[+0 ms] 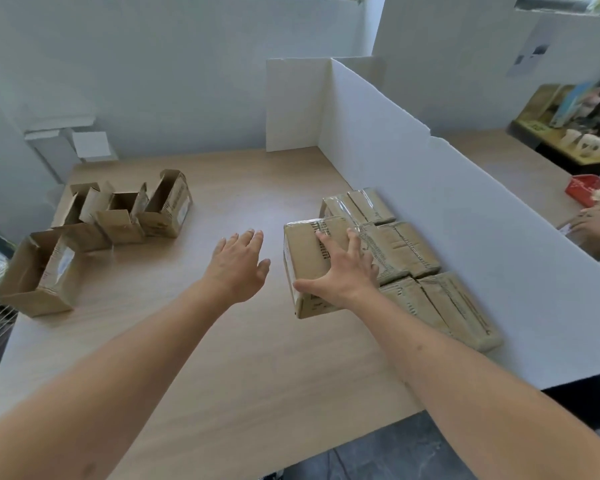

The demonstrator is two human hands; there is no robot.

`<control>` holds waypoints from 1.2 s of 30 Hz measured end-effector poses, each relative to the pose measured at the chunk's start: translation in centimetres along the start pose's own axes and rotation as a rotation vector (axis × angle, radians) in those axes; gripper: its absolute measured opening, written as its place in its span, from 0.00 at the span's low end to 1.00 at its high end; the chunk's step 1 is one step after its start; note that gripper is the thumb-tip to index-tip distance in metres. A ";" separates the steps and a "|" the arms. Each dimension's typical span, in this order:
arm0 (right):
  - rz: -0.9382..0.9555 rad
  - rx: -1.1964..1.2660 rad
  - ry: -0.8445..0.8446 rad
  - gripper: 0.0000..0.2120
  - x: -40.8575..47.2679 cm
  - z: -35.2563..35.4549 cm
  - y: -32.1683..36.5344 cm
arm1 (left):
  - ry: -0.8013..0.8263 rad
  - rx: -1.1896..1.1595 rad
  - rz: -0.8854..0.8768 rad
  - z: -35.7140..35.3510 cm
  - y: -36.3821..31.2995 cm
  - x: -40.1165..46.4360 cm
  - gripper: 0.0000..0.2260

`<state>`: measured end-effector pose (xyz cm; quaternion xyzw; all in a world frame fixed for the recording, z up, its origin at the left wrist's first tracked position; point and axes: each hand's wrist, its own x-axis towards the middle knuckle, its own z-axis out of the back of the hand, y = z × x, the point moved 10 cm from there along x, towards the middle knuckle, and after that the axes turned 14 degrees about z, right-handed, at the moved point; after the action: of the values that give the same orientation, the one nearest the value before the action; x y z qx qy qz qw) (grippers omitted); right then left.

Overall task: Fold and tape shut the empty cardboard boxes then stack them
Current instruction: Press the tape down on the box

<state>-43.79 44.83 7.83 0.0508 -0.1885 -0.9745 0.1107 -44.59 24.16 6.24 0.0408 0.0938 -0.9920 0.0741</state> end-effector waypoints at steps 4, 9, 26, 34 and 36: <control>0.002 0.014 0.021 0.54 4.5 -1.2 -1.1 | 0.046 0.002 0.005 -1.4 0.0 4.3 0.30; -0.018 0.040 0.032 0.53 9.7 -2.6 -2.5 | 0.071 0.001 0.018 -2.5 -0.4 9.9 0.29; 0.078 0.036 0.100 0.52 28.1 -11.7 -11.0 | 0.158 -0.085 0.232 -12.9 -2.8 24.6 0.28; 0.122 -0.041 0.136 0.53 30.4 -14.8 -13.5 | 0.184 -0.064 0.268 -15.7 -2.8 24.5 0.27; 0.126 -0.066 0.166 0.54 30.7 -14.8 -13.4 | 0.184 -0.066 0.269 -15.8 -2.6 24.6 0.27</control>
<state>-74.14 44.42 -12.70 0.1157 -0.1493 -0.9638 0.1883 -68.15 26.28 -11.09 0.1414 0.1266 -0.9615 0.1987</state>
